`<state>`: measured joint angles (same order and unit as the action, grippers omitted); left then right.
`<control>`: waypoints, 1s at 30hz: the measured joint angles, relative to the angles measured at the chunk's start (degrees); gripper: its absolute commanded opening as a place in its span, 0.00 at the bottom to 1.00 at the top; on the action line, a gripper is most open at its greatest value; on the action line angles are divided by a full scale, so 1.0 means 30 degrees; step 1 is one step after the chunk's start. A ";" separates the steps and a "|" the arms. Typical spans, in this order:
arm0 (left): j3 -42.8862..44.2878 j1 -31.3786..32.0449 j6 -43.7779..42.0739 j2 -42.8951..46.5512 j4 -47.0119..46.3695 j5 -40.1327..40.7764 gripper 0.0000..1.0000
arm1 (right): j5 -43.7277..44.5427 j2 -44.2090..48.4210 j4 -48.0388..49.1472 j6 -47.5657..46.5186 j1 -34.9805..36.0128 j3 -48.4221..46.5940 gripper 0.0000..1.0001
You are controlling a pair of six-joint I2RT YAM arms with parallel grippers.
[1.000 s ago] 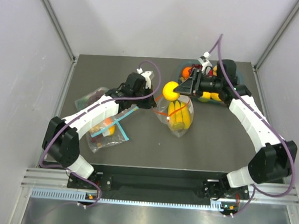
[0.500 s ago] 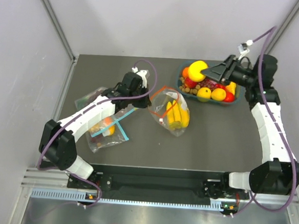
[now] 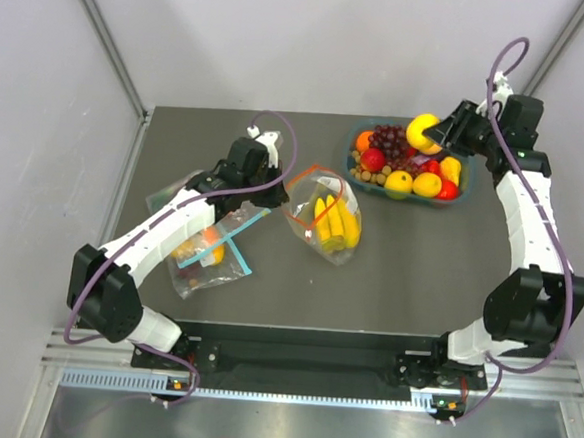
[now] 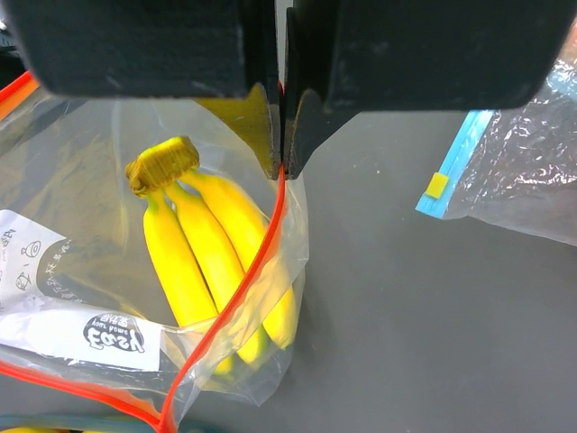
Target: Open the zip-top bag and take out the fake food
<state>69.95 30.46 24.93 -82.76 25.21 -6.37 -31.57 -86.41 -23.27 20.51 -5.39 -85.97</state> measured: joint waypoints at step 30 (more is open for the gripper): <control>0.0474 -0.0182 -0.0379 -0.1020 0.0328 -0.0226 0.00 | 0.6011 -0.6200 -0.1690 -0.4306 0.0000 -0.1887 0.84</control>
<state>71.37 29.91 23.79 -85.82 26.20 -7.05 -13.54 -105.01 -28.34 7.60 -5.39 -91.64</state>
